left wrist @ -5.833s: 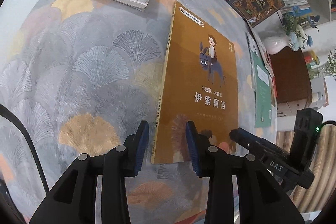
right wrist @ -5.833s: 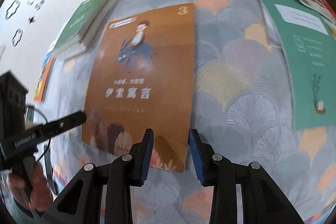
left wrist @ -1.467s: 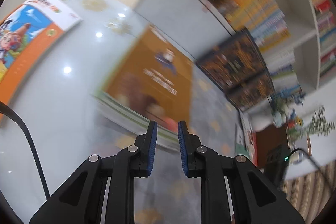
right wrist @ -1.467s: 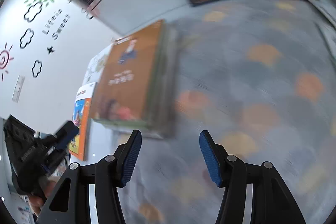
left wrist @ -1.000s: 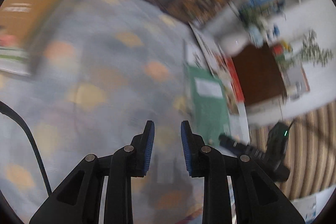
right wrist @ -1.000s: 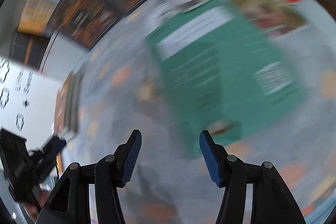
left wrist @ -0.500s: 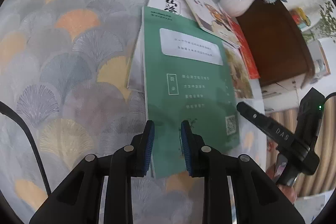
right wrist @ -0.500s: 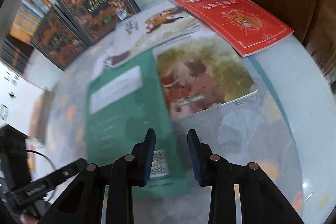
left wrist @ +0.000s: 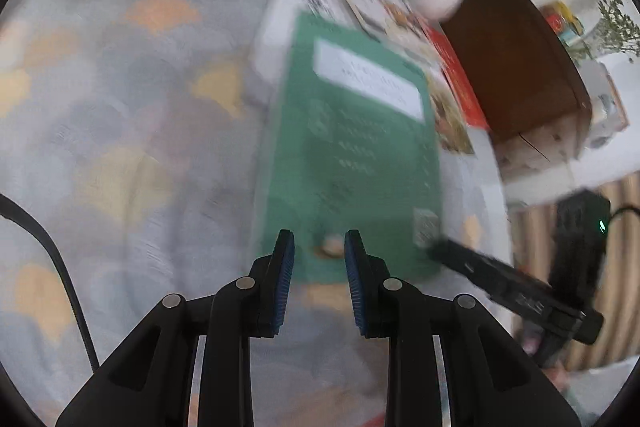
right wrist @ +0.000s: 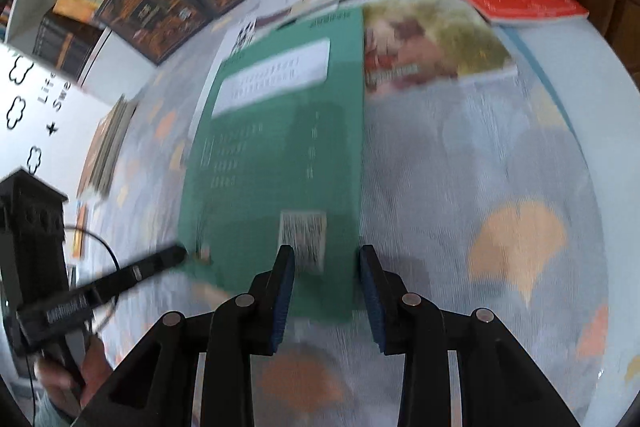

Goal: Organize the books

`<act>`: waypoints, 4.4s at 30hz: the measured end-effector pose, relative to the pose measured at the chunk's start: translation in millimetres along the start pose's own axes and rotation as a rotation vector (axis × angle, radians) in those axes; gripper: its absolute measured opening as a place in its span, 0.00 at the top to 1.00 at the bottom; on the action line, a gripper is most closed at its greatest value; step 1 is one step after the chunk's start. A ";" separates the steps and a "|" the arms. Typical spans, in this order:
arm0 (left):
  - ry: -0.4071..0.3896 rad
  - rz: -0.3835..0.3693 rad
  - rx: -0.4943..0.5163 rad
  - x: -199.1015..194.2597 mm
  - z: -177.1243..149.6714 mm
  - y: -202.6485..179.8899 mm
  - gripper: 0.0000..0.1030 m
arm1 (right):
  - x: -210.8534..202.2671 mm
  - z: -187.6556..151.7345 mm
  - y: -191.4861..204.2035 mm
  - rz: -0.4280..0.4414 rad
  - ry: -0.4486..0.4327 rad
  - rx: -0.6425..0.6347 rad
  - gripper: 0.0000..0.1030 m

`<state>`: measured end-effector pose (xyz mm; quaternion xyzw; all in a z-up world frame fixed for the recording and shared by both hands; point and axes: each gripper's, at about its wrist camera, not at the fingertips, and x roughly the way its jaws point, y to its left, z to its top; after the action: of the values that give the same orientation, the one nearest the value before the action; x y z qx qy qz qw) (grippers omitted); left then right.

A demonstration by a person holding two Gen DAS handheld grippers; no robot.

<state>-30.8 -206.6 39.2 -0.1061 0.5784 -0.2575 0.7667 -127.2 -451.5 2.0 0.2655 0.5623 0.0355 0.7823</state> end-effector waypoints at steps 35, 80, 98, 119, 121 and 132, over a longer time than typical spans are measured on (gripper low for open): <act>-0.218 0.006 -0.255 -106.1 -36.2 86.7 0.77 | -64.9 25.1 159.0 0.567 0.017 -0.282 0.66; -0.149 0.106 -0.286 -96.9 -69.0 139.8 0.71 | 75.4 -30.9 188.3 0.042 0.167 -0.503 0.66; -0.229 -0.169 -0.475 -90.2 -77.4 146.6 0.90 | 79.0 -11.6 164.7 0.197 0.276 -0.318 0.66; -0.106 -0.477 -0.666 -83.2 -34.5 147.4 0.91 | 101.9 9.8 83.9 0.651 0.308 0.276 0.65; -0.095 -0.436 -0.644 -83.3 -32.6 148.4 0.91 | 93.7 10.8 83.8 0.603 0.284 0.234 0.70; -0.024 -0.189 -0.346 -90.0 -18.2 139.3 0.91 | 58.8 -2.6 155.6 0.247 0.132 -0.146 0.73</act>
<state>-27.9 -39.9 44.3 -0.2934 0.5922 -0.2240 0.7163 -70.3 -296.4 21.7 0.2721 0.5718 0.1894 0.7504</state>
